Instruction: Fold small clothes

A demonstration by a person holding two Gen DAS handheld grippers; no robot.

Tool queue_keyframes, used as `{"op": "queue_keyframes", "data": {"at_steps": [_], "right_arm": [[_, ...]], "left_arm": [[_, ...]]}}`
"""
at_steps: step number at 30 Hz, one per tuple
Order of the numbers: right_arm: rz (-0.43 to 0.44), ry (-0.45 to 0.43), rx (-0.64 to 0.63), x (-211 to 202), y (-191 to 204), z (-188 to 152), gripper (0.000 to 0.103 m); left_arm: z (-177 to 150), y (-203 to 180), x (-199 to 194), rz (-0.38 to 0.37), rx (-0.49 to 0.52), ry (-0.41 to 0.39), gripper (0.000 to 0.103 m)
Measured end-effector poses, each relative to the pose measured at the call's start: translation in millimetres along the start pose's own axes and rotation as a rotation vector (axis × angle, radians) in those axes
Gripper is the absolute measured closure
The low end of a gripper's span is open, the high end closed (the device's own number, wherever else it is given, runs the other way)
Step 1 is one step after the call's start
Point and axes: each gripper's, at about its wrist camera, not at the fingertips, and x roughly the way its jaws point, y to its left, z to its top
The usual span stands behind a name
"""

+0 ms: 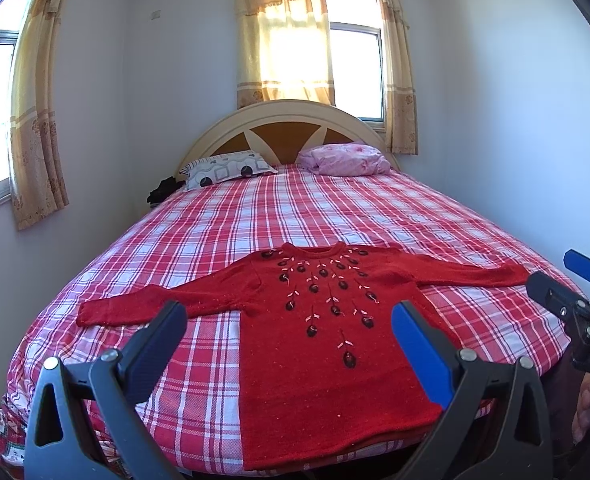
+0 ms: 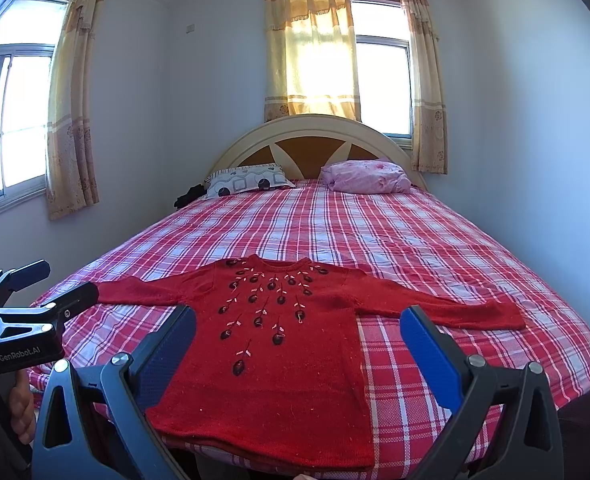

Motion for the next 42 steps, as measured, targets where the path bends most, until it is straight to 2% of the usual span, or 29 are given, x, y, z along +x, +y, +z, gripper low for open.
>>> {"op": "queue_keyframes", "data": {"at_steps": [42], "right_arm": [[-0.001, 0.020, 0.002, 6.3, -0.1, -5.1, 0.001]], "left_arm": [[-5.5, -0.4, 4.8, -0.008, -0.016, 0.020, 0.000]]}}
